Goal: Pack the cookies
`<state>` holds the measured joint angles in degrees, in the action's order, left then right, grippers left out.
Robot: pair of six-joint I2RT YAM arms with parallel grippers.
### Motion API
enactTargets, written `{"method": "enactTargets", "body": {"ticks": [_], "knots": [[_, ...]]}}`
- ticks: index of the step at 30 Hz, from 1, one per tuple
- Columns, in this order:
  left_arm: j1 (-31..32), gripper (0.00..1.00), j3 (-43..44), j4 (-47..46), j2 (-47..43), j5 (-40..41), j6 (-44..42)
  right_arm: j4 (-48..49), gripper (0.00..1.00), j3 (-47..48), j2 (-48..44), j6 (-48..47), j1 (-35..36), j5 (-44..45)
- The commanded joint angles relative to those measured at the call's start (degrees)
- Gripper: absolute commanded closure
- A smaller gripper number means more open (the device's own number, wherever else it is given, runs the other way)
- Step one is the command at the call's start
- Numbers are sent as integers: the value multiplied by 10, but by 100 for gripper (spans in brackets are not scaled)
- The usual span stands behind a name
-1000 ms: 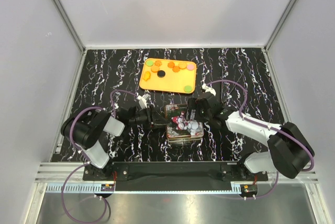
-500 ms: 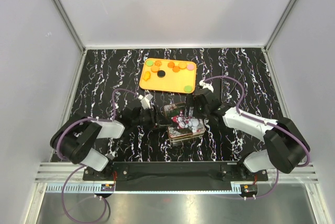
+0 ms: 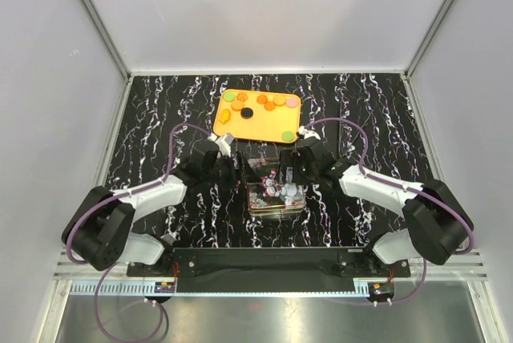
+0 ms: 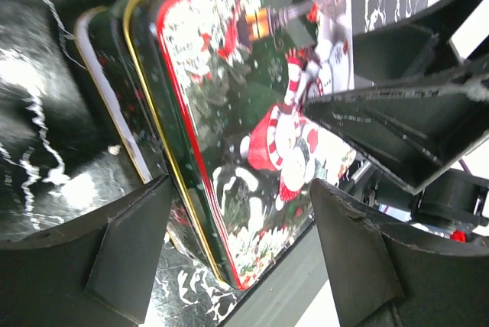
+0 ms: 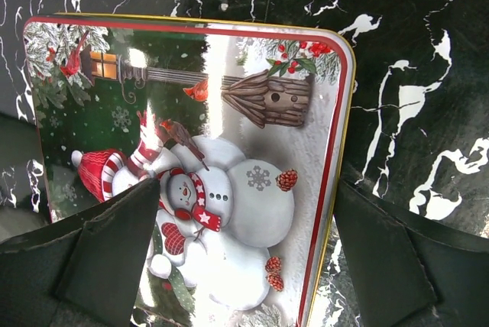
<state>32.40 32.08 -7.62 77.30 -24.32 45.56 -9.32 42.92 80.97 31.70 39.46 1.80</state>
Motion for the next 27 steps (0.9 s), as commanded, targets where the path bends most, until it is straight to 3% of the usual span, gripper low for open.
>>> {"method": "enactTargets", "body": {"ticks": [1, 13, 27], "knots": [[-20, 21, 34, -7, -15, 16, -19, -20, 0, 15, 6, -20, 11, -17], [-59, 21, 94, 20, 57, -6, -46, -22, 0, 23, 1, -22, -2, -16], [-72, 22, 63, -41, 123, -21, -20, 30, 0, 23, 5, -15, -47, -94]]}}
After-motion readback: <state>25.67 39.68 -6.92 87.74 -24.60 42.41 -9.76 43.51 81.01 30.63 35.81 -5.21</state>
